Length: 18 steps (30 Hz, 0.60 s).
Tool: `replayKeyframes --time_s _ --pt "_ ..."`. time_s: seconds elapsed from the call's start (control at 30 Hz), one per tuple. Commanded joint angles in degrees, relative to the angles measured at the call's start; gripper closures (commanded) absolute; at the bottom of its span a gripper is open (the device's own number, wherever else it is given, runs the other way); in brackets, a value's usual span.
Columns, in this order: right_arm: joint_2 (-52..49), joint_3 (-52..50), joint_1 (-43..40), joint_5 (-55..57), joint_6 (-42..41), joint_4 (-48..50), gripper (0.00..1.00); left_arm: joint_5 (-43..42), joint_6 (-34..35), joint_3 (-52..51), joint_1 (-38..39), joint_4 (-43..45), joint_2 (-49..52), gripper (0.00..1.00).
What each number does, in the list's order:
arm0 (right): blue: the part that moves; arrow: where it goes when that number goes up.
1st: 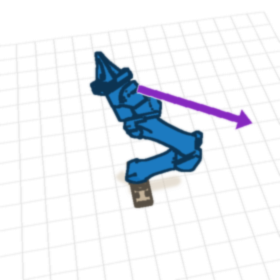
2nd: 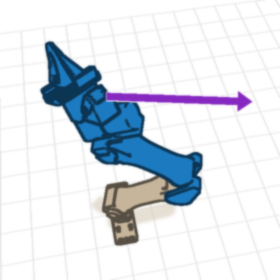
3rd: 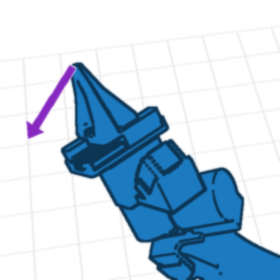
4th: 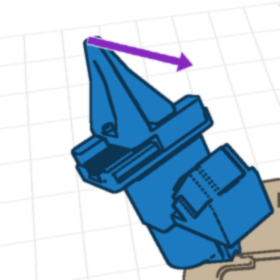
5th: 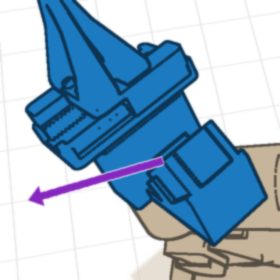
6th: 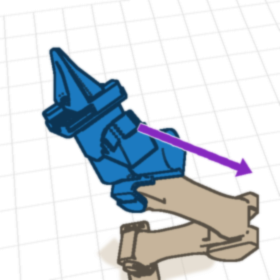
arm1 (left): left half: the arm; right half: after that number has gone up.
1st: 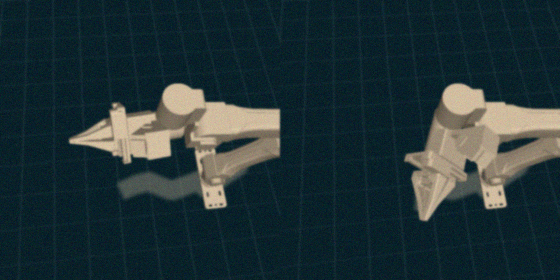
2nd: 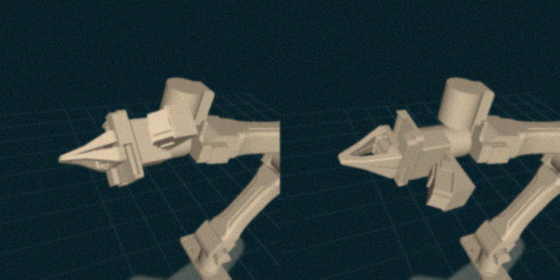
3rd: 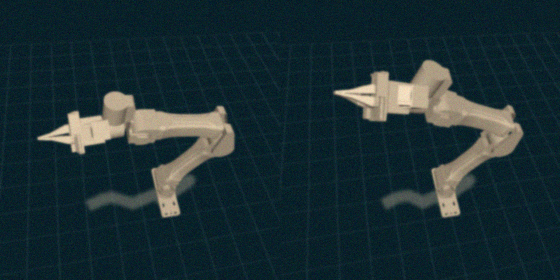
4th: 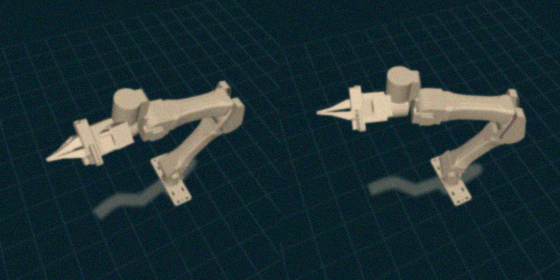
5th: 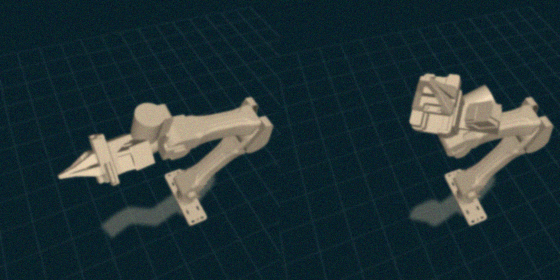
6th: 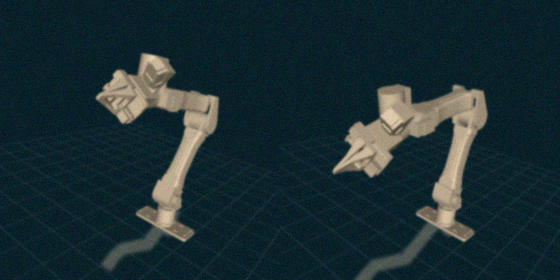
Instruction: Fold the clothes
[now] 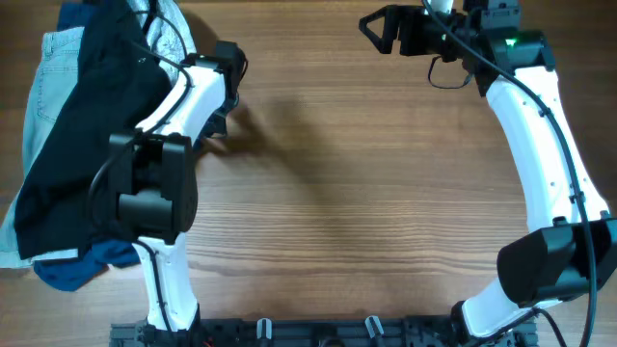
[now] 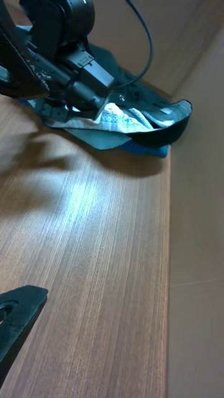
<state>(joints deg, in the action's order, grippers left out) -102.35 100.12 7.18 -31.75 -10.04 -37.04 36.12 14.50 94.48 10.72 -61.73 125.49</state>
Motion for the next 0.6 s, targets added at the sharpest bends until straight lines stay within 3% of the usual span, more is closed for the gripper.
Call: replayKeyframes --time_s 0.0,0.17,0.43,0.57 --pt "-1.33 -0.39 -0.07 -1.20 2.56 -0.33 0.04 1.01 4.70 0.15 0.74 -1.62 0.37 0.96" --pt "-1.33 -0.39 -0.07 -1.11 2.51 -0.61 0.04 -1.03 5.51 1.88 0.74 -3.08 -4.72 0.96" --pt "-2.05 -0.74 0.04 -1.36 2.32 -1.57 0.04 -9.11 5.46 13.44 0.74 -4.83 -20.48 0.96" --pt "-3.85 -1.66 0.09 -6.97 1.95 -1.51 0.05 -9.09 5.27 13.66 0.74 -4.50 -25.97 0.96"
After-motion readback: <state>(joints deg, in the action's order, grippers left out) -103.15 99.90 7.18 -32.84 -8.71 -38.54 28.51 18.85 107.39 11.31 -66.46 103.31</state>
